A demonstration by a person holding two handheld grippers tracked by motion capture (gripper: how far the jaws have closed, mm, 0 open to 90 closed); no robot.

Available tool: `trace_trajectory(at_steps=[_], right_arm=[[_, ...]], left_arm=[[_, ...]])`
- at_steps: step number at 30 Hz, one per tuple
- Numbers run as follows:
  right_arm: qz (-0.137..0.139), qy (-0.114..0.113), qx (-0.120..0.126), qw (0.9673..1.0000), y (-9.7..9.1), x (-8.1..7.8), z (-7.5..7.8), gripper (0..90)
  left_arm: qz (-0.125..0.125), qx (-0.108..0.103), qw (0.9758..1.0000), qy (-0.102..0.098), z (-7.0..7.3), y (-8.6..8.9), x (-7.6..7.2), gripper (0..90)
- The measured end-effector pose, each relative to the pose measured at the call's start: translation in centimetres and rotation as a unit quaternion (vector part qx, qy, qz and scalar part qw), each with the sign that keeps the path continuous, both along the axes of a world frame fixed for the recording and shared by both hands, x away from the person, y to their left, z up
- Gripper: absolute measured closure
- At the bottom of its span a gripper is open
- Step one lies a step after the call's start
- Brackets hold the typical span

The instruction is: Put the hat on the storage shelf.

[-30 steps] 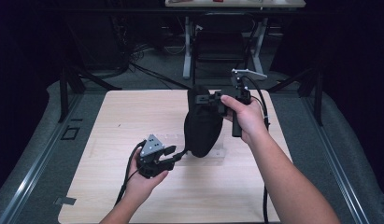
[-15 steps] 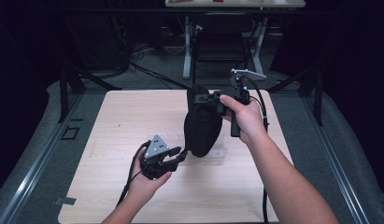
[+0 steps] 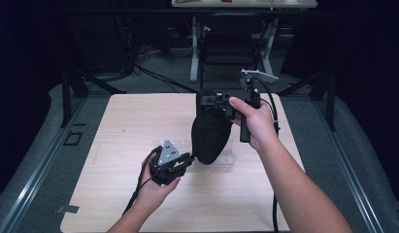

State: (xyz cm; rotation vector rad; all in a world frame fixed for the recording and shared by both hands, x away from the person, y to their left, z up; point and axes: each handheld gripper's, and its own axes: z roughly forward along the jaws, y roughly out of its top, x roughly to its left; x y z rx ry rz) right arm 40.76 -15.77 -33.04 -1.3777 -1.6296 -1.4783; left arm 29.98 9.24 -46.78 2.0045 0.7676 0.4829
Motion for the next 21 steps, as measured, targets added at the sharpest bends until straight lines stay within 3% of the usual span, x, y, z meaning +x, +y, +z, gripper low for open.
trace_trajectory(at_steps=[6, 12, 18, 21], right_arm=[[-0.006, -0.013, -0.006, 0.9999, -0.8, -0.5, 0.8, 78.4], [-0.01, -0.014, -0.01, 0.9998, -1.7, -0.8, 0.5, 76.7], [-0.016, -0.022, -0.007, 0.9996, -2.8, -1.0, 0.8, 75.1], [-0.024, -0.021, -0.01, 0.9994, -3.3, -1.1, 0.7, 74.5]], left_arm=[[0.008, 0.008, 0.9999, -0.004, 0.0, 0.3, -0.1, 79.9], [0.009, 0.041, 0.9985, -0.035, -0.2, 0.4, -0.5, 83.0], [0.02, 0.047, 0.998, -0.037, -0.6, 1.0, -0.5, 84.6], [0.025, 0.04, 0.9984, -0.029, -0.9, 1.6, -0.4, 84.8]])
